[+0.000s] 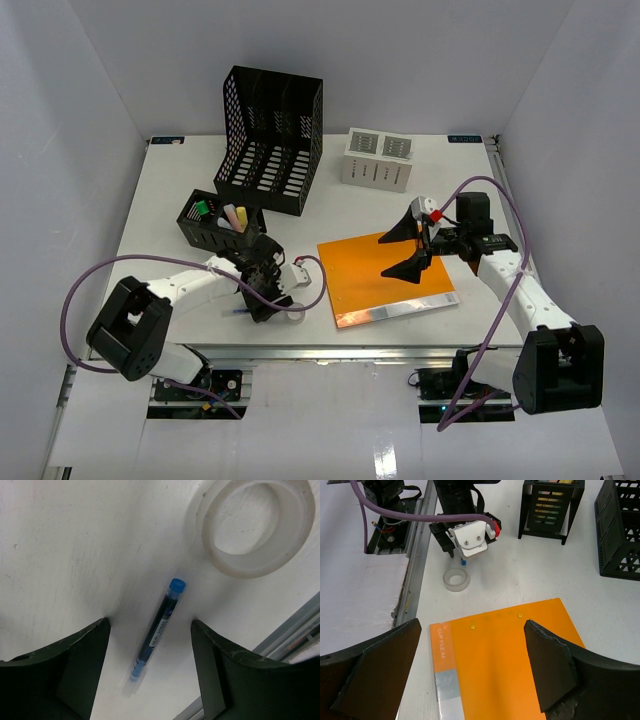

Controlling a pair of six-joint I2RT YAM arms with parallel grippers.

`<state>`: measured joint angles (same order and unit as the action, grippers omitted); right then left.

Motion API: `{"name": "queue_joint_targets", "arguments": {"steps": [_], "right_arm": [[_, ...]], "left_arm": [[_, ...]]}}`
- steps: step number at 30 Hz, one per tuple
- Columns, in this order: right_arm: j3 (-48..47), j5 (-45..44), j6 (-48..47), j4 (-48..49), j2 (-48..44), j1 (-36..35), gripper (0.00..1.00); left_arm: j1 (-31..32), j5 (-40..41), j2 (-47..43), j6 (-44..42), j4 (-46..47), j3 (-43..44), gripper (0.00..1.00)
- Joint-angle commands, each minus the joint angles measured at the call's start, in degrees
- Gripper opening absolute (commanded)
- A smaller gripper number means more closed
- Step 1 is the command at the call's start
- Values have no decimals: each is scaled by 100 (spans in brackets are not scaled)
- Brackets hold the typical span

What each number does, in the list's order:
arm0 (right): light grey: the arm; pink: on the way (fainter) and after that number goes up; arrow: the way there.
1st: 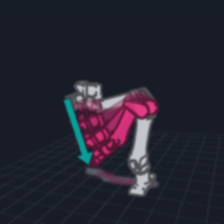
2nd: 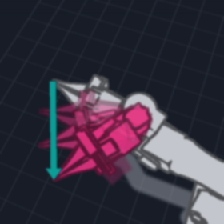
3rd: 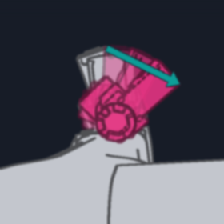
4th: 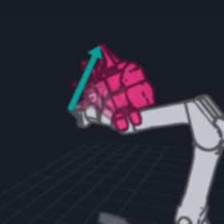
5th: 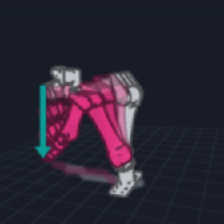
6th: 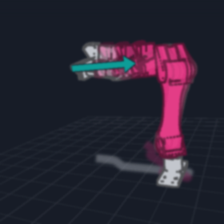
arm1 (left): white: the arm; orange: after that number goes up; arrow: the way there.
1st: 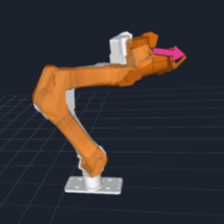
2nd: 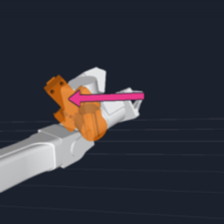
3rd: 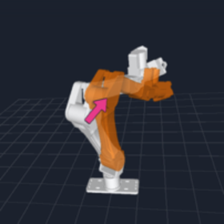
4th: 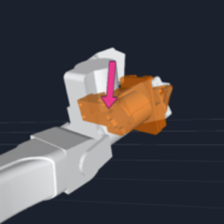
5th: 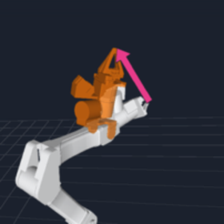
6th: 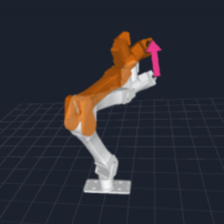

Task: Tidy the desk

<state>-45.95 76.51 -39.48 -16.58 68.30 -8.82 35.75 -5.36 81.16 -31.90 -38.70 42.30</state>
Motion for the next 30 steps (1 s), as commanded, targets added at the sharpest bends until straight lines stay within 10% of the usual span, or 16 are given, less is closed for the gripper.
{"name": "queue_joint_targets", "arguments": {"steps": [1, 30], "right_arm": [[20, 191, -87, 54, -215, 94, 90], [-17, 94, -500, -397, -260, 267, 90]], "left_arm": [[2, 252, 346, 45, 197, -57, 74], [2, 1145, 429, 615, 627, 40, 3]]}}
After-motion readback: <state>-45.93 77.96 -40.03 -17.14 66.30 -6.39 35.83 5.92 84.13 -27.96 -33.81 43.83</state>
